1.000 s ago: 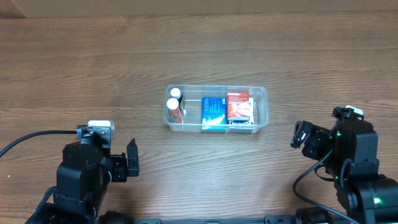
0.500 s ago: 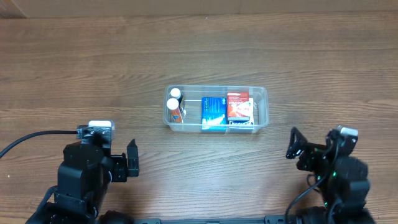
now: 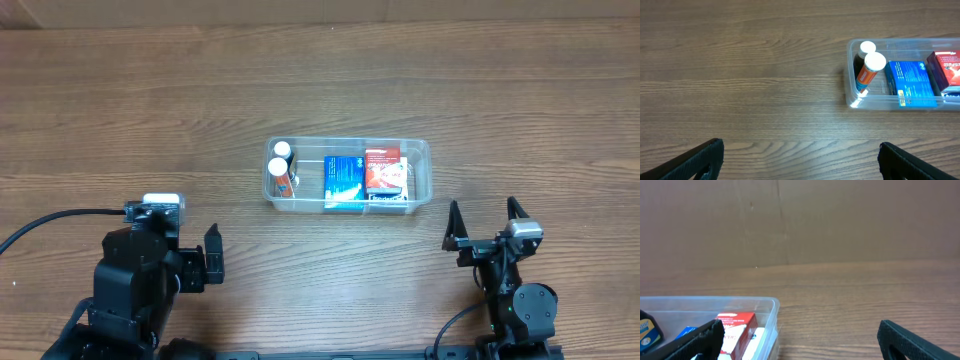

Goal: Pack container

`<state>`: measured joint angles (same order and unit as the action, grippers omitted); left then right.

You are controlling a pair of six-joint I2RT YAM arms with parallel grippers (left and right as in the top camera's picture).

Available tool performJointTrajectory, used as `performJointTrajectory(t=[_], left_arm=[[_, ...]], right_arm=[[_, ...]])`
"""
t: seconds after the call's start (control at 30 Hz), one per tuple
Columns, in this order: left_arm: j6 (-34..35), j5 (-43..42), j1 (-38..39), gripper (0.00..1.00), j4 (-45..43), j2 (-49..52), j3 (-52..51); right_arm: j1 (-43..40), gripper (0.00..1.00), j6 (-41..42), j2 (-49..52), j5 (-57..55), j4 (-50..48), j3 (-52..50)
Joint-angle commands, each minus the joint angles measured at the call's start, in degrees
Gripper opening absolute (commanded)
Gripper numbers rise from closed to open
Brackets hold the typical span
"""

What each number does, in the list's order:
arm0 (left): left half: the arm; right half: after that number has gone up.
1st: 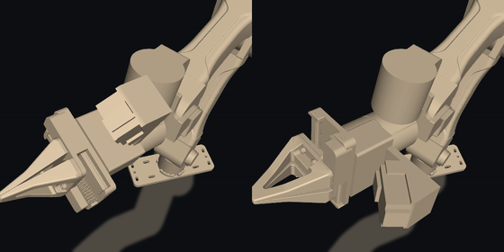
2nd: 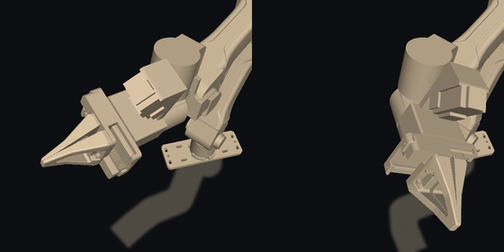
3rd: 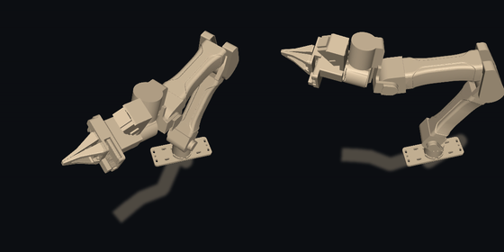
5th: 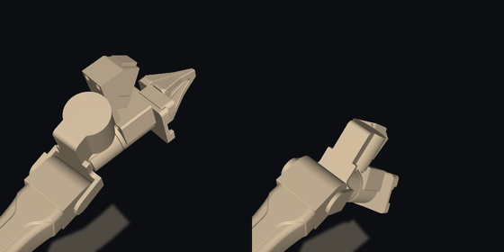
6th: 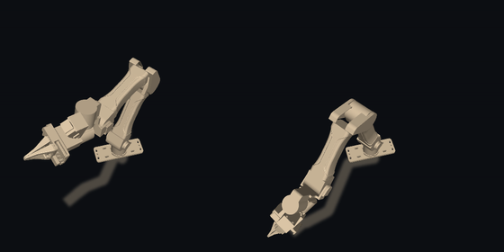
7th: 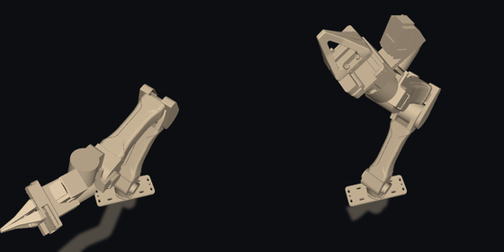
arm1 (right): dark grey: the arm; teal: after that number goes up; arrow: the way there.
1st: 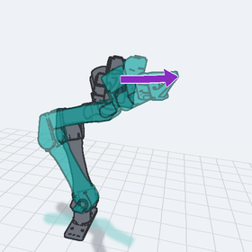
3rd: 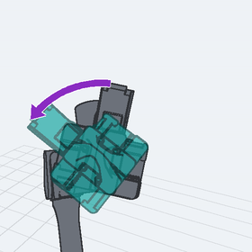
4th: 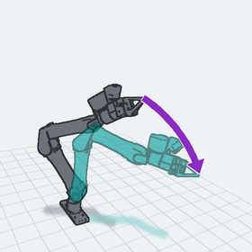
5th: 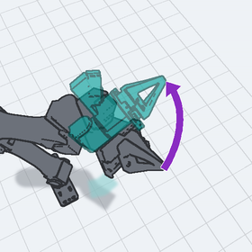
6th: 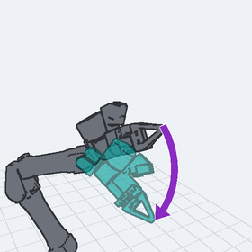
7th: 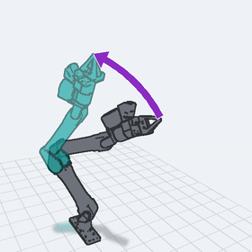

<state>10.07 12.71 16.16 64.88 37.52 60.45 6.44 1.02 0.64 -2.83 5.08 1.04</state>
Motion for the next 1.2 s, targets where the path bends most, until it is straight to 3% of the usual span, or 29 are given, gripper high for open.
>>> performJointTrajectory(t=[0.0, 0.77, 0.9, 1.03, 1.17], left_arm=[[-1.1, 0.8, 0.3, 1.0, -0.2, -0.1, -0.1], [-1.3, 1.0, 0.2, 1.0, 1.8, -1.5, -1.0], [-1.1, -1.4, -1.0, 1.0, -2.5, -14.3, -14.3], [-1.1, -0.4, -3.3, 1.0, -15.3, -28.4, -30.8], [-1.1, -0.5, -4.6, 1.0, -29.2, -35.2, -43.1]], right_arm=[[0.3, 1.0, -1.3, -0.5, 0.6, -0.5, -0.6], [0.3, 1.0, -1.2, -0.5, 0.6, -0.5, -0.6], [0.3, 1.0, -1.2, -0.5, 0.6, -0.5, -0.6], [0.3, 1.0, -1.2, -0.5, 0.6, -0.5, -0.6], [0.3, 1.0, -1.3, -0.5, 0.6, -0.5, -0.6]])
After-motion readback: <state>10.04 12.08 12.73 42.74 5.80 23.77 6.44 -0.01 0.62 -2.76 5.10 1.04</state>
